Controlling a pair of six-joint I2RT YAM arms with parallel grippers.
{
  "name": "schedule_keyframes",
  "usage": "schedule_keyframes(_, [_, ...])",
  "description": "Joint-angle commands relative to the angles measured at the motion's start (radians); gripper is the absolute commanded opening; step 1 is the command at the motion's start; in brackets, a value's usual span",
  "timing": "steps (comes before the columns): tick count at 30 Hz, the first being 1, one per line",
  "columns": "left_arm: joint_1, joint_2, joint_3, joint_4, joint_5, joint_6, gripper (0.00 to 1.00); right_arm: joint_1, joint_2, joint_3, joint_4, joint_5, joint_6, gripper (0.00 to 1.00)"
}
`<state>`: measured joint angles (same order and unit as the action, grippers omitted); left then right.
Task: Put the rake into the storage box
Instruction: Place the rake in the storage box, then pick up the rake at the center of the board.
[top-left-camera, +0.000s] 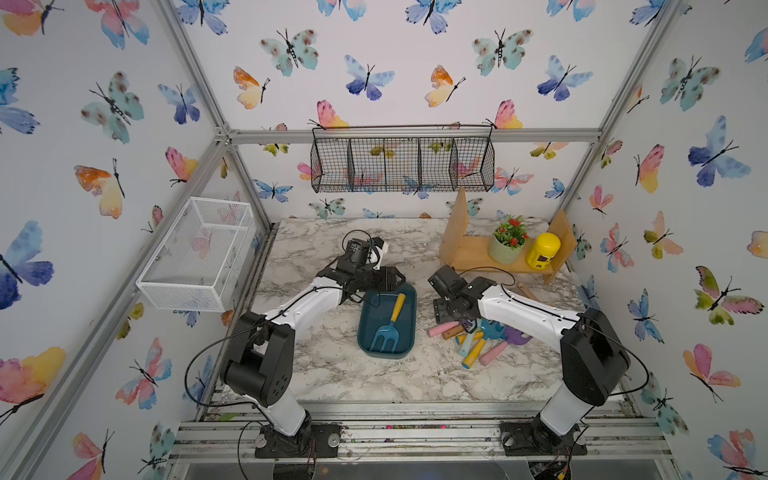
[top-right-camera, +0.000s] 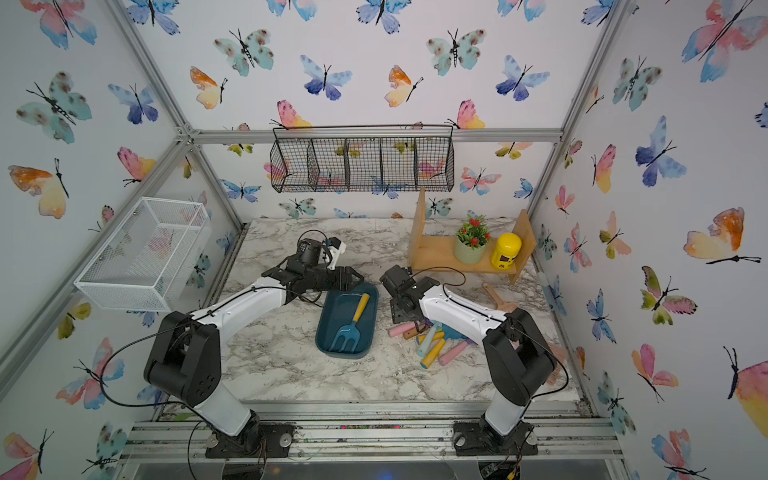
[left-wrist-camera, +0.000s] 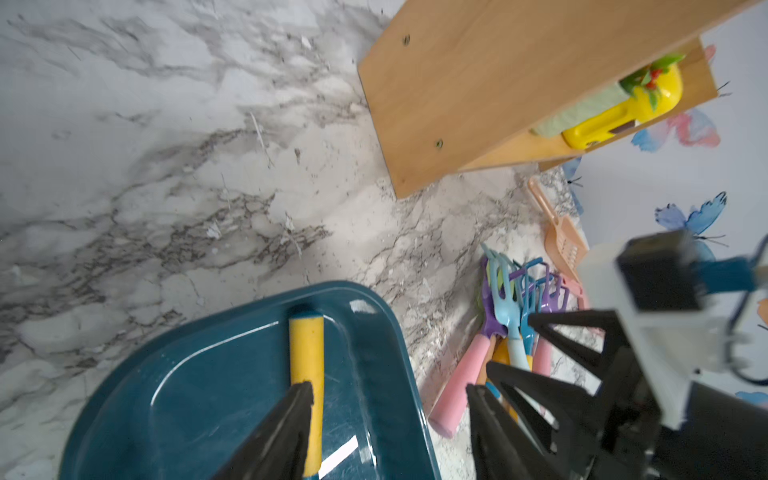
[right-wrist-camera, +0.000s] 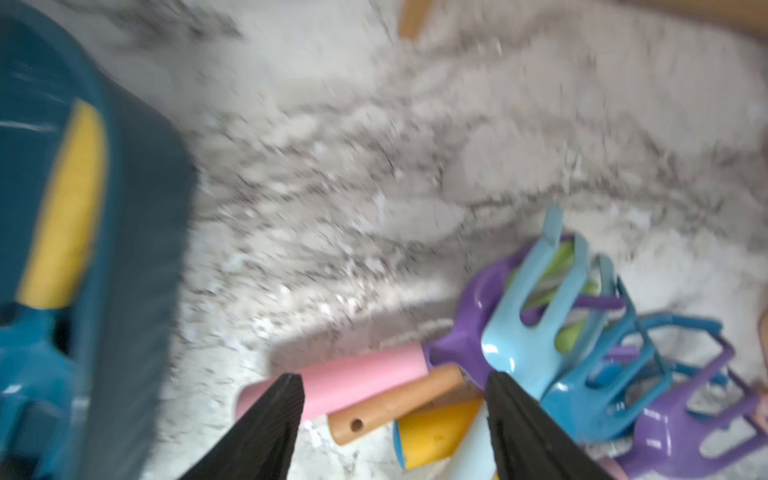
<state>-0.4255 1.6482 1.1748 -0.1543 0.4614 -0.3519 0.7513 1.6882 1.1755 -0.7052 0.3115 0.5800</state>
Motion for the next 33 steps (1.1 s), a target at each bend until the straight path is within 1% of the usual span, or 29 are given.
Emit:
schedule_keyframes(1, [0.007,0.011,0.016,0.015,-0.056,-0.012,0.63,-0.003,-0.062,-0.056,-0.123,0.019,0.128,0.74])
schedule_keyframes(5, [0.007,0.012,-0.006,0.027,-0.045,-0.026,0.64,-0.003,-0.125,-0.129,-0.140,0.013,0.185,0.73])
schedule_keyframes(8, [0.007,0.009,-0.026,0.043,-0.039,-0.035,0.63,-0.003,-0.140,-0.179,-0.092,-0.060,0.193,0.71])
schedule_keyframes(10, [0.007,0.012,-0.026,0.039,-0.035,-0.037,0.64,-0.003,-0.140,-0.204,-0.056,-0.100,0.195,0.68])
schedule_keyframes(11, [0.007,0.011,-0.027,0.038,-0.034,-0.036,0.64,-0.003,-0.140,-0.211,-0.042,-0.111,0.197,0.66])
schedule_keyframes(15, [0.007,0.004,-0.042,0.050,-0.029,-0.041,0.64,-0.003,-0.124,-0.232,-0.011,-0.130,0.196,0.48])
schedule_keyframes(21, [0.007,0.012,-0.038,0.045,-0.018,-0.041,0.63,-0.004,-0.111,-0.262,0.017,-0.141,0.192,0.30])
schedule_keyframes(26, [0.007,0.013,-0.035,0.045,-0.005,-0.041,0.63,-0.007,-0.110,-0.246,0.021,-0.144,0.177,0.18])
schedule_keyframes(29, [0.007,0.013,-0.030,0.045,0.012,-0.038,0.63,-0.010,-0.114,-0.200,0.021,-0.141,0.148,0.11])
schedule_keyframes(30, [0.007,0.012,-0.028,0.045,0.013,-0.036,0.63,-0.010,-0.116,-0.181,0.018,-0.138,0.135,0.09])
schedule_keyframes(31, [0.007,0.010,-0.025,0.044,0.053,-0.032,0.63,-0.010,-0.117,-0.156,0.015,-0.134,0.121,0.09])
schedule_keyframes(33, [0.007,0.005,-0.018,0.042,0.081,-0.020,0.64,-0.012,-0.119,-0.105,0.009,-0.131,0.093,0.08])
